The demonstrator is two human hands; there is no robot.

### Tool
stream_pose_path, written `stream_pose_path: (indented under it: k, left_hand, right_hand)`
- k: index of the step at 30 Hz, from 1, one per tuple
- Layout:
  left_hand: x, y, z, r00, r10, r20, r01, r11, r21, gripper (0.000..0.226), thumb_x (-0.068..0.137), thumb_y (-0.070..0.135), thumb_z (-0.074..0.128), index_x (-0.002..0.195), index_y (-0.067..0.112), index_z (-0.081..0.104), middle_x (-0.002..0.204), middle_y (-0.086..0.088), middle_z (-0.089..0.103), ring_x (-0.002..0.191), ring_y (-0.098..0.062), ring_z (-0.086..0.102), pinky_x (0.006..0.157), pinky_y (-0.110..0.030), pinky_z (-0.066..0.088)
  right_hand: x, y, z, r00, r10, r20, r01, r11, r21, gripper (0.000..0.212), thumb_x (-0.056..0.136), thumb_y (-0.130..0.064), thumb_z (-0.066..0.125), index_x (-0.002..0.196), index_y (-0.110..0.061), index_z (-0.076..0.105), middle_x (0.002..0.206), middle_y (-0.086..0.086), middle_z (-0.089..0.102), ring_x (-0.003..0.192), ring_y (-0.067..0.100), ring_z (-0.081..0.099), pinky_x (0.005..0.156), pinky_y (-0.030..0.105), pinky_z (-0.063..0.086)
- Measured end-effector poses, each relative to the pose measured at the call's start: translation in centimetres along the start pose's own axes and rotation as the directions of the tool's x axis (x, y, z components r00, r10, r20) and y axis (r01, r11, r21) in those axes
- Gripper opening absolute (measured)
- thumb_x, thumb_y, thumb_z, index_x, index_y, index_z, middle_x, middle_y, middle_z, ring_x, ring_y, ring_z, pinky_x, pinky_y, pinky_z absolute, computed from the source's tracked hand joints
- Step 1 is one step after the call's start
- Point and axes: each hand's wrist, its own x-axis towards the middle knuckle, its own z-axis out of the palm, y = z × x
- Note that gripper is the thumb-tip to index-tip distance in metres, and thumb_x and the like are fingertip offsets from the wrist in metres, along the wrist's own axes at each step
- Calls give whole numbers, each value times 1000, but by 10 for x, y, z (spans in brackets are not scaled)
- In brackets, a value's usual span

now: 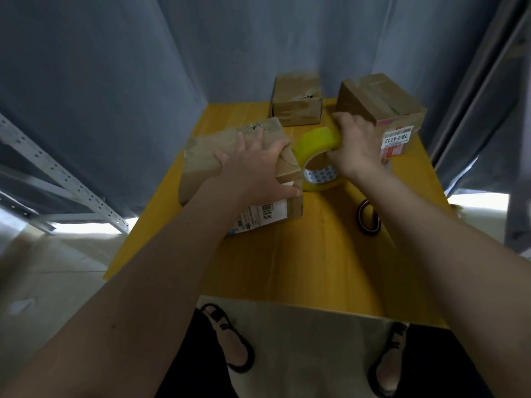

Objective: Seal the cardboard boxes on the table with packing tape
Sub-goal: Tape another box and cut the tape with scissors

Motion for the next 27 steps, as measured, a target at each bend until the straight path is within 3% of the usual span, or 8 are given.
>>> stream_pose_path:
  k: [2,4,7,9,14,20,24,27]
  left_hand:
    - [0,4,-1,998,52,-25,-52,999,17,101,68,73,65,148,38,15,162,1,-10,148,-31,-10,106,-76,8]
    - [1,9,-2,991,125,-53,-123,991,54,103,71,68,67,149,24,18,162,4,-9,149,-23,-12,110,-72,8]
    - [6,13,-10,989,146,-9,-146,989,32,108,73,62,69,152,15,11,162,-1,8,150,-19,-3,114,-66,11]
    - [11,16,-17,986,162,44,-163,986,29,104,73,61,71,149,13,19,160,-4,15,149,-23,1,113,-64,20]
    - [14,24,-20,979,149,137,-172,970,173,102,75,65,66,151,13,22,160,-4,15,149,-29,-1,115,-56,22]
    - [15,29,-28,958,255,129,-285,824,490,99,77,79,47,149,13,29,154,-7,34,148,-32,10,120,-52,-1]
    - [15,28,-28,932,339,130,-355,779,517,89,79,77,46,137,9,46,148,-9,42,146,-25,21,121,-46,2]
    - [15,25,-26,924,366,109,-372,796,478,81,79,75,49,128,10,54,136,-8,53,138,-25,36,121,-42,10]
  right_hand:
    - [3,-9,-2,984,-147,96,159,978,-132,69,81,-6,69,142,-20,39,139,11,47,133,32,38,114,49,23]
    - [3,-10,-5,962,-216,168,248,947,-206,62,83,-1,64,138,-18,41,133,14,48,126,33,43,107,49,32]
    - [0,-10,-5,952,-246,181,294,899,-326,59,84,-1,65,134,-19,40,126,17,47,118,36,45,96,47,38]
    - [0,-16,-3,947,-263,187,317,859,-403,52,85,-5,64,130,-19,41,125,18,46,118,37,45,96,47,37]
    - [4,-24,3,947,-270,177,322,804,-499,44,90,-7,54,130,-20,42,127,18,46,120,38,43,98,50,36]
    - [8,-38,10,931,-270,247,365,723,-587,53,85,-19,64,133,-26,43,131,15,43,124,36,40,99,49,35]
    - [2,-19,10,935,-342,90,345,825,-449,47,85,-10,61,129,-19,49,133,17,38,123,38,36,102,49,34]
    - [-5,1,8,985,-164,-46,157,978,-139,65,81,6,63,139,-13,42,135,18,39,124,36,38,99,43,38]
